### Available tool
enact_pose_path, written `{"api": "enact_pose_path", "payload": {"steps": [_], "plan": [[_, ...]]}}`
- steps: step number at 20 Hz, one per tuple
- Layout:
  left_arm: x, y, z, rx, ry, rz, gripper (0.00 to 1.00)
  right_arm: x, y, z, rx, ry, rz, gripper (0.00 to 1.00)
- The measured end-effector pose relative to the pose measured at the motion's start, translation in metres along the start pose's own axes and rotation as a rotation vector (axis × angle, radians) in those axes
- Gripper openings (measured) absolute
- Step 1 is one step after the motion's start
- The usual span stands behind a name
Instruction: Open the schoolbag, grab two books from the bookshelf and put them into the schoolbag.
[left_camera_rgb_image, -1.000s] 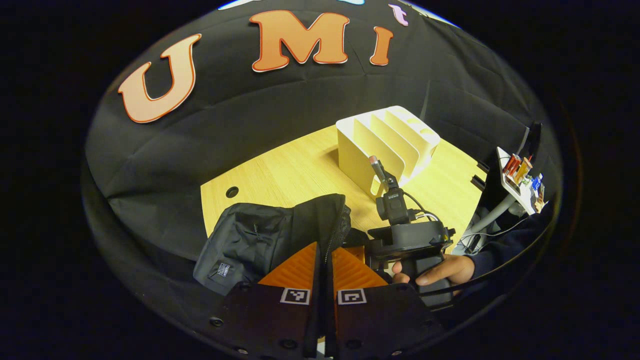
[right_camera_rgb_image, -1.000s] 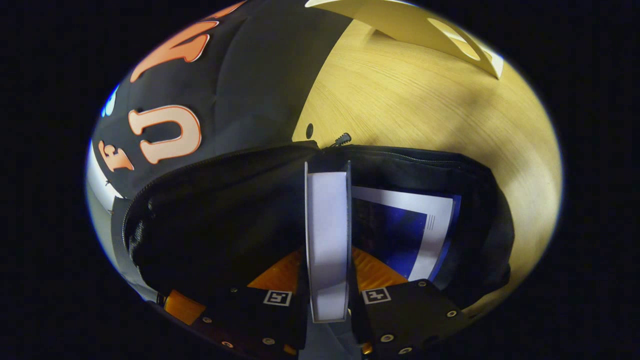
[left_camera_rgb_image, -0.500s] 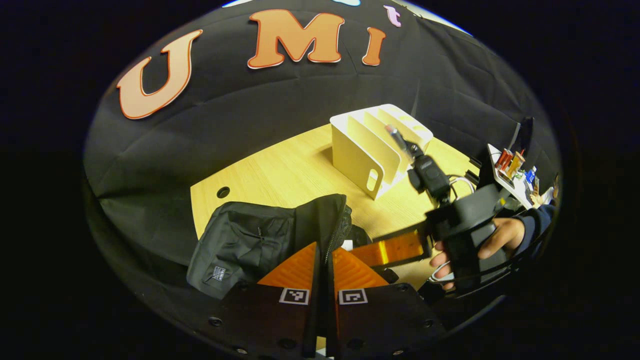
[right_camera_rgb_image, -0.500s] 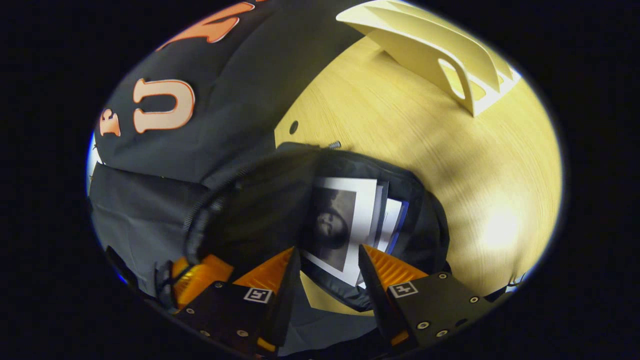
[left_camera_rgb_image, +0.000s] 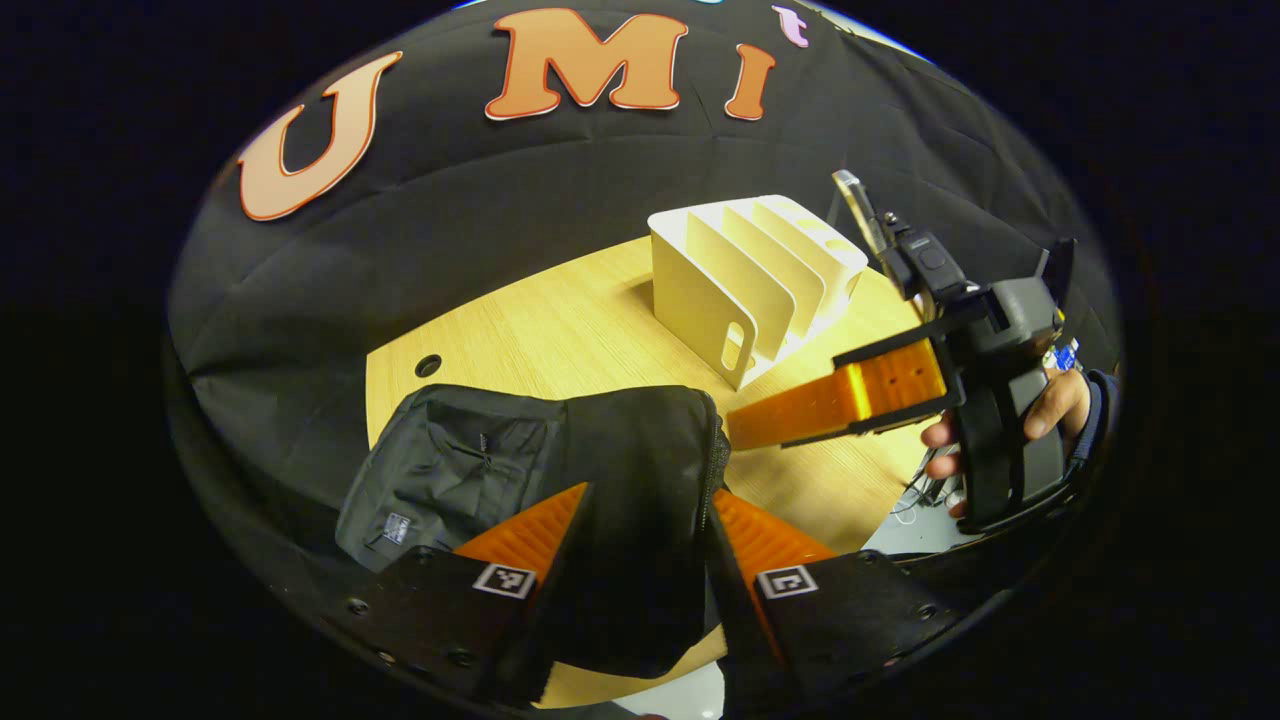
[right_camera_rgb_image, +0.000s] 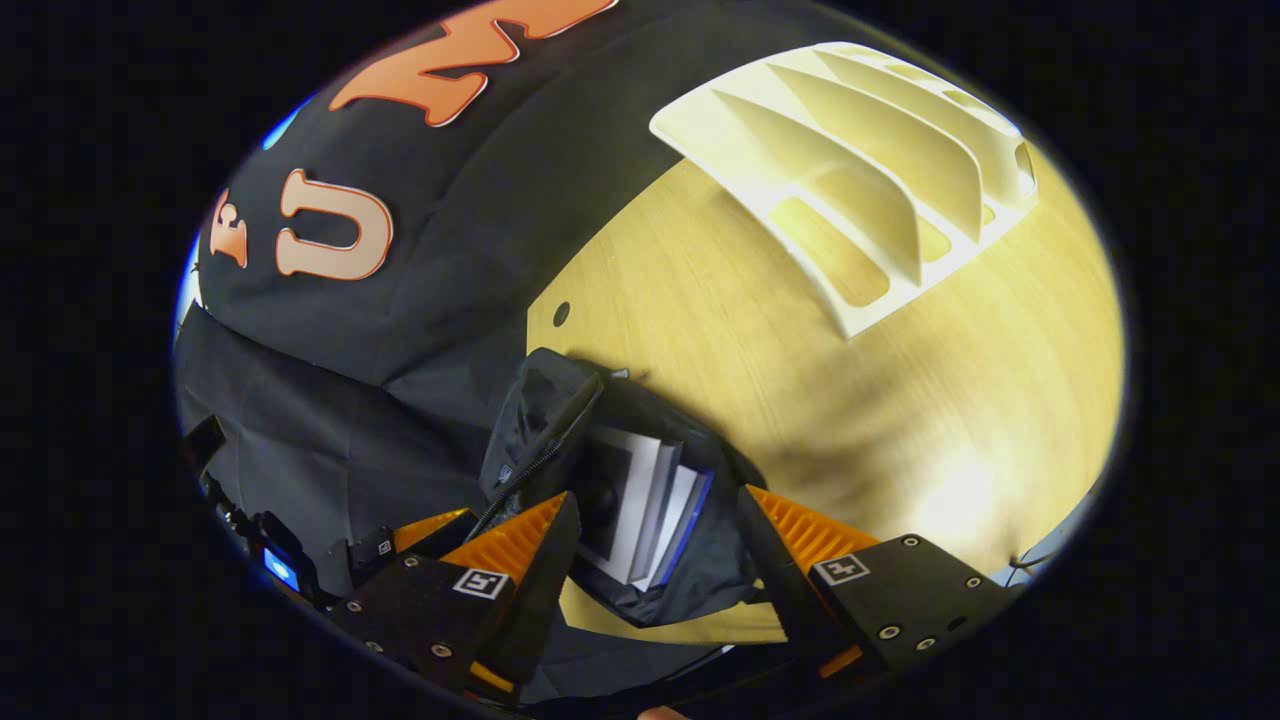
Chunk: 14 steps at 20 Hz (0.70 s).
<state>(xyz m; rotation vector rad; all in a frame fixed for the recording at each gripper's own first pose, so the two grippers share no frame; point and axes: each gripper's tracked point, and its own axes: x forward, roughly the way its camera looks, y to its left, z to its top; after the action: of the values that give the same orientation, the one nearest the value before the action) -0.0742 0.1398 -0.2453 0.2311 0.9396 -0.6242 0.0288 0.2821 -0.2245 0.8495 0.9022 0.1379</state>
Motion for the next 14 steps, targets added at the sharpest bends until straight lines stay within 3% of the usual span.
{"api": "enact_pose_path", "payload": {"steps": [1,6,14], "plan": [[0.002,-0.005,-0.001,-0.021,0.005,0.012,0.71,-0.009,-0.008,0.008,-0.012,-0.007,-0.005,0.96],[0.002,-0.043,0.012,-0.11,-0.044,0.063,0.96,-0.055,-0.054,0.064,-0.114,-0.103,-0.062,0.99],[-0.003,-0.111,0.112,-0.194,-0.308,0.245,0.98,-0.154,-0.089,0.158,-0.432,-0.349,-0.112,0.98]]}}
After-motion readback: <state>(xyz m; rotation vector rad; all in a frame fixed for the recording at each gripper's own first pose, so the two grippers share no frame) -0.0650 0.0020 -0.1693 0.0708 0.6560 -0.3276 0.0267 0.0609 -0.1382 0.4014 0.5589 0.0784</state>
